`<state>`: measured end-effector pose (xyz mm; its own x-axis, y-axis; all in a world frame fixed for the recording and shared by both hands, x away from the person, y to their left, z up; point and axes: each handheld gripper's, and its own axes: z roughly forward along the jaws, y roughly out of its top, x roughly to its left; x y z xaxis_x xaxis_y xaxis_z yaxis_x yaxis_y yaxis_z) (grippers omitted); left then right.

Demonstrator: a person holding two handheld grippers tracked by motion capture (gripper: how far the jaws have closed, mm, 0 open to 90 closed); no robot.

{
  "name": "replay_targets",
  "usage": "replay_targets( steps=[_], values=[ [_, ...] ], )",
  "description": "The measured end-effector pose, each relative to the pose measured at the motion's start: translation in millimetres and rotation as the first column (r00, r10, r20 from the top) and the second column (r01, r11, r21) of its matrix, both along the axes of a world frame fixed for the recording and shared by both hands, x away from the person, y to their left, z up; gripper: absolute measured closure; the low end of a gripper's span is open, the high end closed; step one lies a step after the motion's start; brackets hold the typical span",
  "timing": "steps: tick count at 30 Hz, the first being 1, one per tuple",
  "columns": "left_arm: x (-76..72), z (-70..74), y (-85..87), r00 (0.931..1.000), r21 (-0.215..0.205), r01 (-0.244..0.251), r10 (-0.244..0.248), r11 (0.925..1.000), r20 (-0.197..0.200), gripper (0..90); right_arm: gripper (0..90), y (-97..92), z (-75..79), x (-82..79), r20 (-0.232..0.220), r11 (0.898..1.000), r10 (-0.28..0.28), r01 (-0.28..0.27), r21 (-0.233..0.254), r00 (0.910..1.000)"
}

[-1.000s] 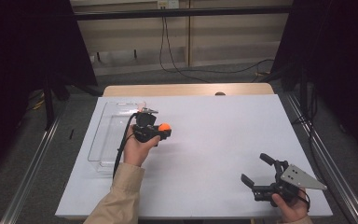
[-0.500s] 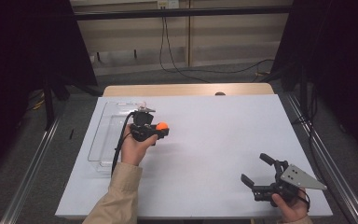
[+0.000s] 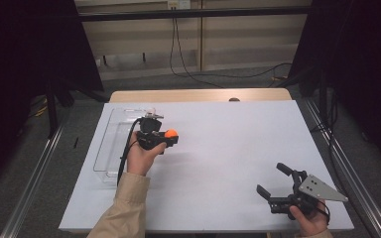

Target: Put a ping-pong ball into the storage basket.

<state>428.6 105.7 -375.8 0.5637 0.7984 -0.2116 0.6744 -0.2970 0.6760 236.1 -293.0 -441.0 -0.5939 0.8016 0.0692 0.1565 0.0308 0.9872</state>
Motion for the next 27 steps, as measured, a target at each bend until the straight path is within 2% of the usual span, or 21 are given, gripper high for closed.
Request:
replay_targets(
  steps=[27],
  values=[
    [0.8,6.4,13.8,0.9998,-0.003,-0.017,0.017,0.9999,-0.006,50.9,0.8,0.0,0.1,0.1,0.001,1.0,0.001,-0.001,0.001,1.0]
  ],
)
